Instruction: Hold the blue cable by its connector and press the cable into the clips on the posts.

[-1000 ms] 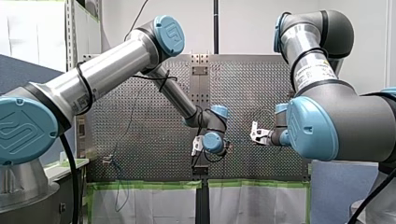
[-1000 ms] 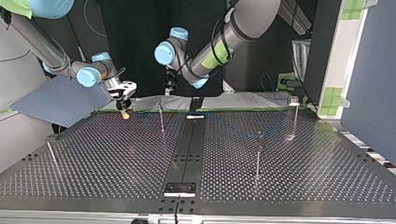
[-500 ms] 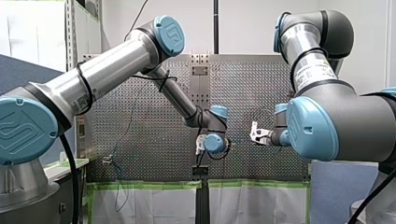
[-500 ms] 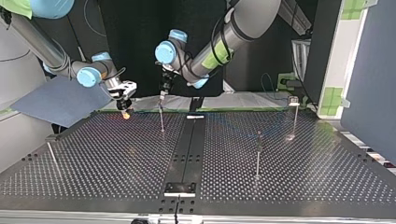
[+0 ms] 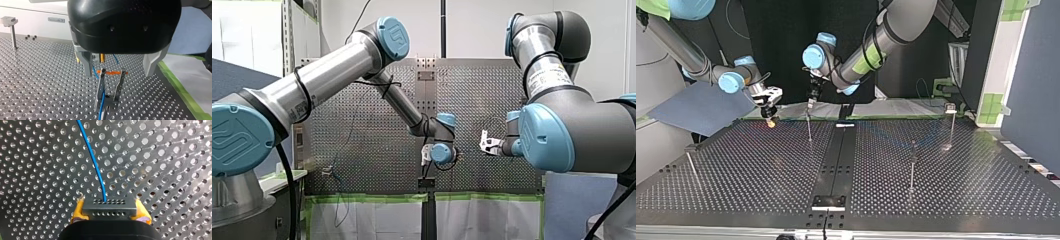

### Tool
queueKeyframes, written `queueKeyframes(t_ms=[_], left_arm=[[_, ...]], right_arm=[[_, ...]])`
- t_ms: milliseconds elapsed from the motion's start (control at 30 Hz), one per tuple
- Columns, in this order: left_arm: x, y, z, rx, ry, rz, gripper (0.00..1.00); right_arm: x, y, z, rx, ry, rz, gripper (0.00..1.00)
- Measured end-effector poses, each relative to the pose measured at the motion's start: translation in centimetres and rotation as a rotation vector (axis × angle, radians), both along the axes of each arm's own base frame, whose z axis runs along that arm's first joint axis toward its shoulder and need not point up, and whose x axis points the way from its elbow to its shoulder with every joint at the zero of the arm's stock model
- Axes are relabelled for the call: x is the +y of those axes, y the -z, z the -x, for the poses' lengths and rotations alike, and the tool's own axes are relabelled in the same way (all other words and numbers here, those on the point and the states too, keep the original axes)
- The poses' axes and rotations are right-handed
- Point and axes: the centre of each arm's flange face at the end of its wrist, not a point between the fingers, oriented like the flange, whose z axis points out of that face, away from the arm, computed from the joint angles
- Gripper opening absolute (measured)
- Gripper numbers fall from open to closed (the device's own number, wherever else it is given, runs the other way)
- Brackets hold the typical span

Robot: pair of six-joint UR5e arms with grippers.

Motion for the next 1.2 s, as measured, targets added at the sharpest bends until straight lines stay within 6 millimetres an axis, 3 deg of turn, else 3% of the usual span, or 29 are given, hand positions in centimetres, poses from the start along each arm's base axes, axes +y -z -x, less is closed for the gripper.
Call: queueKeyframes(t_ms=[600, 1200], left_arm=[[0.3, -0.4, 0.5, 0.023, -0.025, -0.011, 1.0], [0.6, -6.0, 5.3, -0.058, -0.069, 0.078, 1.0]], right_arm=[[-0.2, 0.0, 0.3, 0.001, 0.005, 0.001, 0.0], [-0.3, 0.0, 0.7, 0.001, 0.011, 0.001, 0.0]])
